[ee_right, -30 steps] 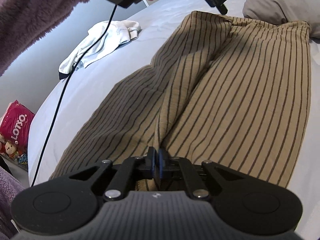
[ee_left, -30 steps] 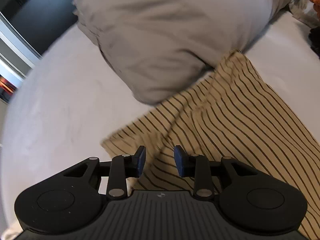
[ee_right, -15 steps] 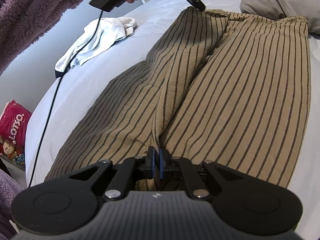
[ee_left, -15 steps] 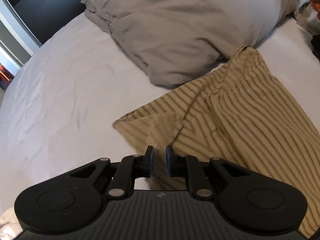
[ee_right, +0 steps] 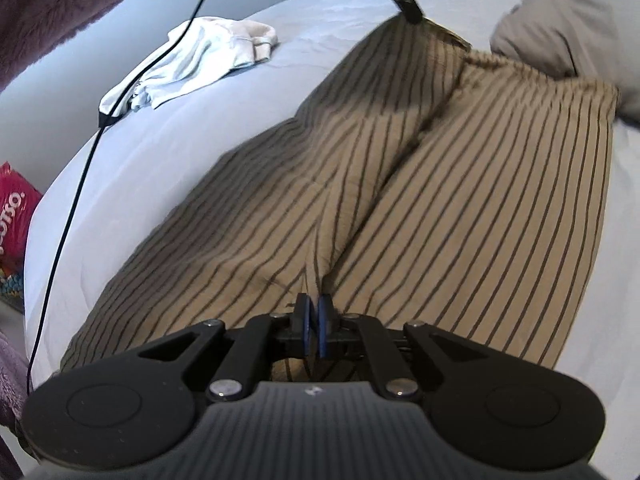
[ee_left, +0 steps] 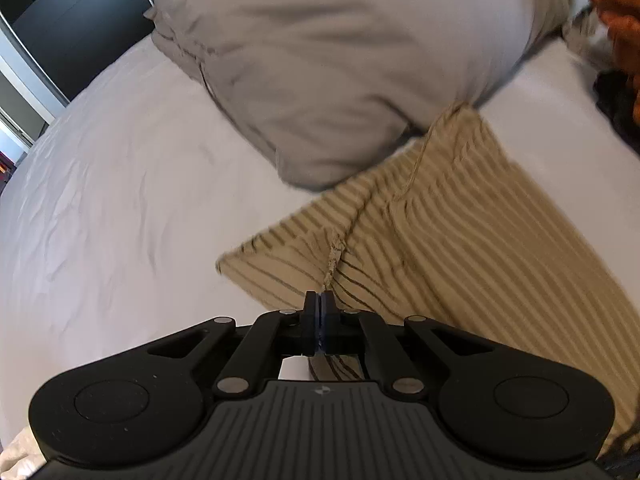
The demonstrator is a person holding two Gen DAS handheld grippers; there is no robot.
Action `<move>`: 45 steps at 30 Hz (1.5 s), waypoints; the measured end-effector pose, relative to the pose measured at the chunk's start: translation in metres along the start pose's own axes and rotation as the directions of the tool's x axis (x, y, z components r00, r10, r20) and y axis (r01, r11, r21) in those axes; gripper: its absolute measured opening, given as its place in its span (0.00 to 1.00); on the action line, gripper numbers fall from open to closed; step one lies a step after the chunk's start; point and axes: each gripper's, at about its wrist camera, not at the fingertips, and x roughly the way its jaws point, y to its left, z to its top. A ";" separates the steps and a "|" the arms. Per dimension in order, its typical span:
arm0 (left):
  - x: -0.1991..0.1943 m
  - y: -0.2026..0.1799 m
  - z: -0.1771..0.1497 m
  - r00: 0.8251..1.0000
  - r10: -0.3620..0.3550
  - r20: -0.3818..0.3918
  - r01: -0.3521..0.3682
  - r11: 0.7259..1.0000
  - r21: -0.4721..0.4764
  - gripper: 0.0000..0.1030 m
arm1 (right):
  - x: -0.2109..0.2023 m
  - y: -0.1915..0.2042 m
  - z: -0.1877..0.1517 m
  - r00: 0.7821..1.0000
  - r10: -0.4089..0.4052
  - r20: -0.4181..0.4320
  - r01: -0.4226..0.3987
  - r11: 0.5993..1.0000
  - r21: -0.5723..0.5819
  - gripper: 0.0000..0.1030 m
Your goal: Fold clothes
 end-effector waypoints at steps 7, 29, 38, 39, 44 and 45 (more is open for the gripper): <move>-0.020 0.015 0.023 0.996 -0.005 0.084 0.020 0.984 -0.179 0.00 | -0.012 -0.001 0.001 0.996 0.092 0.007 -0.092 0.996 0.013 0.01; 0.013 0.012 -0.008 0.972 0.122 0.202 -0.061 0.957 -0.283 0.48 | -0.023 -0.022 -0.012 0.997 0.028 0.067 -0.035 0.994 0.101 0.42; -0.004 0.042 -0.109 0.982 -0.025 0.188 0.086 0.943 -0.322 0.31 | -0.016 -0.032 0.034 0.984 -0.158 0.086 0.147 0.981 0.123 0.39; -0.008 0.040 -0.122 0.979 -0.048 0.199 0.111 0.941 -0.320 0.32 | -0.013 -0.032 0.045 0.980 -0.175 0.097 0.163 0.979 0.126 0.40; -0.032 0.021 -0.173 0.960 -0.138 0.244 0.211 0.929 -0.304 0.40 | 0.010 -0.033 0.108 0.963 -0.236 0.128 0.213 0.962 0.168 0.42; -0.035 0.017 -0.181 0.957 -0.151 0.247 0.225 0.925 -0.305 0.40 | 0.016 -0.033 0.122 0.961 -0.243 0.131 0.219 0.960 0.176 0.43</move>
